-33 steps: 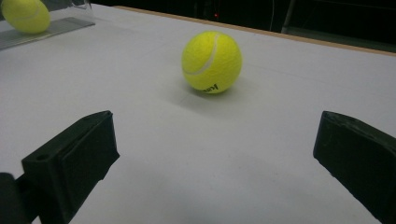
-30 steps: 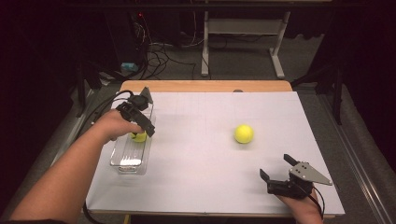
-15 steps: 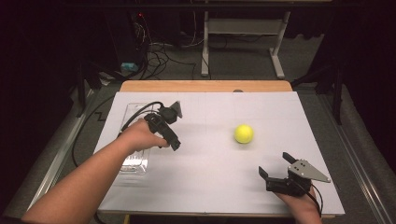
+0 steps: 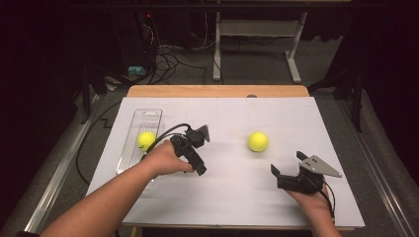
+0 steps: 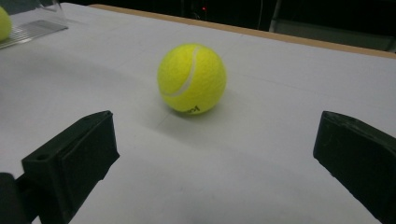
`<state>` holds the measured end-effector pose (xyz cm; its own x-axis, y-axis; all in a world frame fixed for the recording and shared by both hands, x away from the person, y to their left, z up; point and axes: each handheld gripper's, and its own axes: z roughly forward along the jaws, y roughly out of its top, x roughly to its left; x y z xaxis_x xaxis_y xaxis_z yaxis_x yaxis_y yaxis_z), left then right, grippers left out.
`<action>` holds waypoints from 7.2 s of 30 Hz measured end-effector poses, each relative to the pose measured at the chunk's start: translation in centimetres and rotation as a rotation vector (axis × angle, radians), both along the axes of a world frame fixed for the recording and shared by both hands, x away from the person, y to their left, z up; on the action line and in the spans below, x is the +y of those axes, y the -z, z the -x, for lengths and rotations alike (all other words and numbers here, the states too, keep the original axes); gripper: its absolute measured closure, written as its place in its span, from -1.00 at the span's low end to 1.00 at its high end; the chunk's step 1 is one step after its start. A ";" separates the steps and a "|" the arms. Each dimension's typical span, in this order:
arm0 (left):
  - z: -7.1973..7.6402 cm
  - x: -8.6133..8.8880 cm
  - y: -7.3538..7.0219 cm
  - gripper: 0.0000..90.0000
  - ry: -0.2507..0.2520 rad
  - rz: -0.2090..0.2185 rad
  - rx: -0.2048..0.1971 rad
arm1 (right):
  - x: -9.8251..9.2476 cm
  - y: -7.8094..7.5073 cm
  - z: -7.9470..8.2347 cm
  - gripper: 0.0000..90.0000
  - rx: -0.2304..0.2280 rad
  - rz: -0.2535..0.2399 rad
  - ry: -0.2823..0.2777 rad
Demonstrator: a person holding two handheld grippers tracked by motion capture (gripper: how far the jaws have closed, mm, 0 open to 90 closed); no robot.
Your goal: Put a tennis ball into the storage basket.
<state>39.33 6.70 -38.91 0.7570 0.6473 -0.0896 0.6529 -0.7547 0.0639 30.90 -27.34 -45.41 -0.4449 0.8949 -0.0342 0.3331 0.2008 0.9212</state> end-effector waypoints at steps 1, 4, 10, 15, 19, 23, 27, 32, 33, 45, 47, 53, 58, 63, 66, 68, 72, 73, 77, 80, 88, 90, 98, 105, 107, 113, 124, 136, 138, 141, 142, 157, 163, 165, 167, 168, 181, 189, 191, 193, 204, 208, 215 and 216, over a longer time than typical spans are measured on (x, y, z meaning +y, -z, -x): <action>0.0 0.0 0.0 -0.99 0.000 0.000 0.000 | 0.0 0.0 0.0 -1.00 0.000 0.000 0.000; 0.2 -0.2 0.0 -0.99 0.008 0.004 0.002 | 1.1 -0.1 -2.5 -1.00 0.027 0.009 0.000; 0.1 0.1 -0.2 -0.98 0.009 0.004 0.002 | 3.0 -0.1 -5.4 -1.00 0.077 0.032 -0.008; 0.0 0.2 -0.2 -0.98 0.010 0.018 0.008 | 4.5 0.0 -7.5 -0.97 0.126 0.034 -0.017; 0.2 0.6 -0.3 -0.98 0.012 0.027 0.005 | 5.5 0.3 -9.1 -0.88 0.180 0.054 -0.029; 0.3 0.6 -0.4 -0.98 0.016 0.034 0.001 | 6.2 0.9 -10.1 -0.74 0.227 0.087 -0.017; 0.3 0.5 -0.4 -0.98 0.019 0.039 0.005 | 6.3 1.0 -10.3 -0.41 0.251 0.121 -0.020; 0.3 0.4 -0.3 -0.98 0.024 0.031 0.008 | 6.4 0.7 -9.8 -0.39 0.232 0.130 -0.022; 0.4 0.4 -0.3 -0.98 0.024 0.031 0.009 | 6.3 0.5 -9.5 -0.39 0.222 0.123 -0.026; 0.5 0.3 -0.5 -0.98 0.018 0.026 0.010 | 4.2 -0.6 -4.9 -0.39 0.140 0.057 -0.065; 0.5 0.4 -0.6 -0.98 0.018 0.024 0.007 | 3.7 -0.4 -4.1 -0.39 0.135 0.054 -0.064; 0.5 0.6 -1.0 -0.98 0.014 0.041 0.005 | 2.4 0.3 -1.8 -0.39 0.123 0.042 -0.061; 0.6 0.7 -1.1 -0.98 0.009 0.045 0.000 | 1.7 0.6 0.1 -0.38 0.118 0.042 -0.064; 0.7 0.8 -1.3 -0.98 0.011 0.057 0.001 | 1.5 0.6 1.3 -0.38 0.115 0.038 -0.074; 0.8 0.8 -1.4 -0.98 0.012 0.055 -0.002 | 1.7 0.5 1.6 -0.38 0.109 0.040 -0.083; 0.8 0.8 -1.5 -0.98 0.013 0.058 -0.003 | 1.8 0.5 1.6 -0.38 0.107 0.044 -0.085; 0.9 0.8 -1.7 -0.98 0.014 0.067 -0.005 | 2.0 0.6 1.5 -0.38 0.113 0.045 -0.094; 0.9 0.8 -1.7 -0.98 0.014 0.064 -0.006 | 2.3 0.7 1.5 -0.38 0.113 0.044 -0.100; 0.9 0.7 -1.8 -0.98 0.021 0.058 -0.005 | 3.1 0.8 1.5 -0.38 0.117 0.041 -0.122; 0.9 0.6 -1.8 -0.98 0.019 0.066 -0.003 | 3.9 0.9 1.5 -0.38 0.114 0.043 -0.142; 1.1 0.7 -2.2 -0.98 0.019 0.071 -0.009 | 5.8 1.0 1.5 -0.38 0.117 0.034 -0.189; 1.1 0.7 -2.3 -0.98 0.026 0.068 -0.007 | 6.3 1.1 1.5 -0.38 0.118 0.033 -0.200; 1.1 0.6 -2.5 -0.98 0.026 0.076 -0.011 | 8.6 1.1 1.5 -0.38 0.113 0.031 -0.252; 1.2 0.6 -2.7 -0.98 0.027 0.076 -0.012 | 10.2 1.2 1.8 -0.38 0.109 0.042 -0.294; 1.2 0.5 -2.8 -0.98 0.035 0.072 -0.012 | 10.6 1.2 1.9 -0.38 0.110 0.044 -0.304; 1.4 -0.1 -3.2 -0.98 0.042 0.082 -0.017 | 11.9 1.2 2.3 -0.38 0.109 0.048 -0.340; 2.0 -3.0 -4.0 -0.98 0.095 0.098 -0.011 | 13.1 1.0 2.5 -0.38 0.100 0.033 -0.375; 2.5 -6.5 -3.4 -0.96 0.145 0.119 0.031 | 13.0 0.6 2.6 -0.38 0.078 -0.005 -0.392; 2.4 -6.9 -3.1 -0.94 0.147 0.120 0.039 | 13.0 0.5 2.6 -0.38 0.071 -0.013 -0.390; 2.3 -7.3 -2.6 -0.91 0.148 0.139 0.057 | 12.9 0.4 2.6 -0.38 0.071 -0.023 -0.391; 2.2 -7.4 -2.4 -0.89 0.147 0.144 0.064 | 12.9 0.4 2.6 -0.38 0.074 -0.026 -0.394; 2.0 -8.0 -1.3 -0.42 0.165 0.190 0.135 | 12.8 0.4 2.5 -0.38 0.069 -0.031 -0.388; 2.2 -8.1 -1.5 -0.41 0.167 0.174 0.115 | 12.8 0.5 2.5 -0.40 0.063 -0.039 -0.386; 2.3 -8.1 -1.5 -0.40 0.155 0.181 0.110 | 12.8 0.5 2.5 -0.41 0.056 -0.038 -0.390; 2.4 -8.1 -1.6 -0.40 0.154 0.180 0.102 | 12.8 0.5 2.4 -0.53 0.054 -0.042 -0.394; 2.3 -8.1 -1.7 -0.40 0.154 0.176 0.102 | 12.8 0.5 2.4 -0.67 0.054 -0.041 -0.392; 1.6 -7.0 -2.0 -0.40 0.117 0.143 0.073 | 12.1 0.8 2.3 -1.00 0.048 -0.029 -0.350; 1.0 -5.4 -2.2 -0.40 0.077 0.120 0.052 | 9.8 0.8 1.9 -1.00 0.034 -0.014 -0.305; 0.8 -4.9 -2.4 -0.40 0.065 0.116 0.051 | 9.4 0.8 1.9 -1.00 0.036 -0.011 -0.295; 0.6 -4.3 -2.5 -0.40 0.056 0.107 0.041 | 8.6 0.8 1.8 -1.00 0.030 -0.008 -0.275; -0.3 0.1 -3.3 -0.40 -0.026 0.089 0.021 | 4.8 0.8 1.2 -1.00 0.008 0.006 -0.176; -0.6 1.7 -3.8 -0.40 -0.056 0.084 0.015 | 3.3 0.8 1.2 -1.00 0.005 0.011 -0.145; -0.9 4.6 -4.7 -0.40 -0.104 0.065 -0.002 | 0.5 0.5 1.4 -1.00 -0.002 -0.001 -0.090; -0.9 5.1 -4.9 -0.40 -0.114 0.063 -0.004 | -0.3 0.5 1.5 -1.00 -0.005 -0.007 -0.076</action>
<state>40.23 11.80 -34.04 0.6789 0.7227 -0.1293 0.7342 -0.6697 0.1116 29.37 -27.62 -45.89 -0.5110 0.8590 -0.0307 0.3130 0.2192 0.9241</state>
